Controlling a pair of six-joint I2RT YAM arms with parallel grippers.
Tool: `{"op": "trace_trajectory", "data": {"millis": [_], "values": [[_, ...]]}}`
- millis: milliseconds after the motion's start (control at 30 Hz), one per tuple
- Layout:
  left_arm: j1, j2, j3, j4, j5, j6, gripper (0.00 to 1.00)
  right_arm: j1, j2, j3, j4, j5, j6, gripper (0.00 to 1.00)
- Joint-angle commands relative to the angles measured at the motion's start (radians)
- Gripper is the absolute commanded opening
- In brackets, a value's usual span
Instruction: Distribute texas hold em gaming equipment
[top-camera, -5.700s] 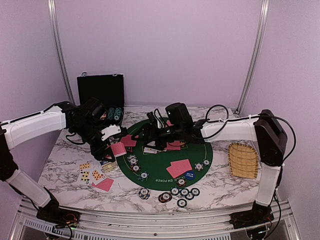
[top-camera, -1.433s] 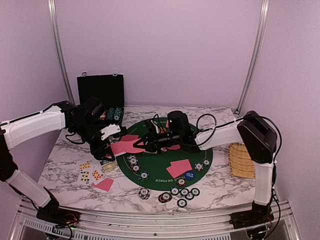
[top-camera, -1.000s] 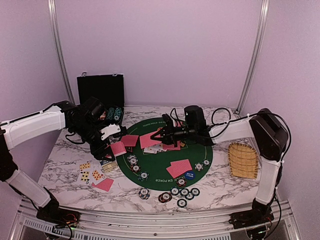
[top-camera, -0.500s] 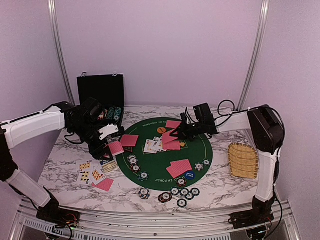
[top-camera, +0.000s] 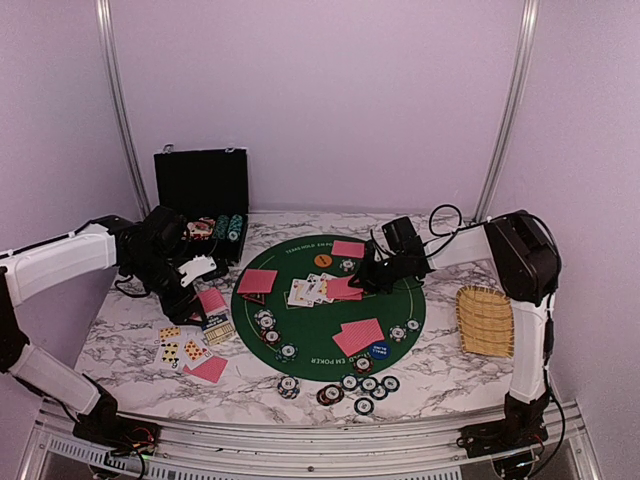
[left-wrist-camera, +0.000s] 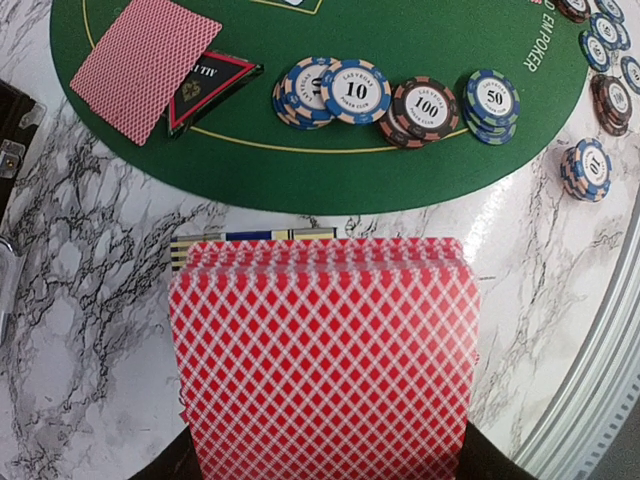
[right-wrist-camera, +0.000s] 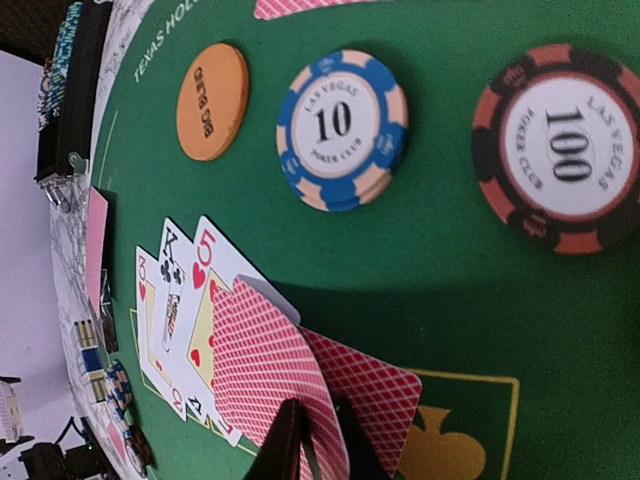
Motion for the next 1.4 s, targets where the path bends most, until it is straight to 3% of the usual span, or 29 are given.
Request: {"op": "trace_trajectory", "data": {"millis": [0, 567, 700, 1233, 1367], "values": [[0.045, -0.046, -0.029, 0.042, -0.003, 0.019, 0.00, 0.005, 0.003, 0.007, -0.047, 0.095, -0.047, 0.17], [0.137, -0.100, -0.225, 0.141, -0.059, 0.080, 0.00, 0.033, -0.116, -0.004, -0.150, 0.269, -0.109, 0.74], [0.173, -0.097, -0.253, 0.163, -0.072, 0.092, 0.00, 0.036, -0.200, -0.027, -0.167, 0.294, -0.114, 0.98], [0.232, -0.071, -0.394, 0.328, -0.123, 0.147, 0.01, 0.046, -0.475, -0.152, -0.216, 0.300, -0.094, 0.99], [0.232, -0.032, -0.404, 0.345, -0.122, 0.152, 0.31, 0.050, -0.526, -0.186, -0.235, 0.312, -0.098, 0.99]]}}
